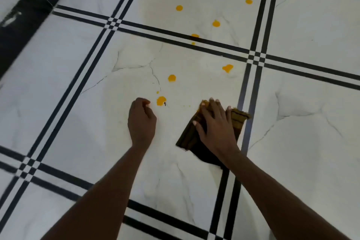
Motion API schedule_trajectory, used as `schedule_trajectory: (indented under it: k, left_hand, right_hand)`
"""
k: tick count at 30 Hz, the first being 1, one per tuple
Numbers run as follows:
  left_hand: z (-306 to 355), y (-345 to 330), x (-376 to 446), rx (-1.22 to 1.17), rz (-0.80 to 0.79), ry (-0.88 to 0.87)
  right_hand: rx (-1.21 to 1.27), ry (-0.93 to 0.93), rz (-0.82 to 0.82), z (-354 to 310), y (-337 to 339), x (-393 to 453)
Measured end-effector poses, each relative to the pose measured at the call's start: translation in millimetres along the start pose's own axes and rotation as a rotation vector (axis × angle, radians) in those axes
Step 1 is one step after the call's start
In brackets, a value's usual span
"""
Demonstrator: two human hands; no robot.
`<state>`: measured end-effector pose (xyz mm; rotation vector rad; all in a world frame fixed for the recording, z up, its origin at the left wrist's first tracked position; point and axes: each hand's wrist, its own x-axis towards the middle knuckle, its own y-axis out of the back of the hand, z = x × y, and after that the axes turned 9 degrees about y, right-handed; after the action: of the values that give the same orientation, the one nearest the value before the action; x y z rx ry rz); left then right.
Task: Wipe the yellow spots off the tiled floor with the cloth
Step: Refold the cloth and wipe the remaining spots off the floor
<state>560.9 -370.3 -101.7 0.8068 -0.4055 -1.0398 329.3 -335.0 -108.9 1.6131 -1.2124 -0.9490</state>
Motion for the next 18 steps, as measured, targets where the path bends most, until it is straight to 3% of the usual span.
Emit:
schedule_trajectory:
  k: [6,11,18]
  left_hand:
    - [-14,1,47,0.156,-0.016,-0.232]
    - [-31,9,50,0.303,-0.004,-0.321]
    - [-57,-12,57,0.383,0.090,-0.404]
  right_hand:
    - [-0.114,0.001,0.075,-4,-10,-9]
    - [-0.117,0.009,0.018,-20,-20,-38]
    - [-0.225,0.088,0.024,42,-13,9]
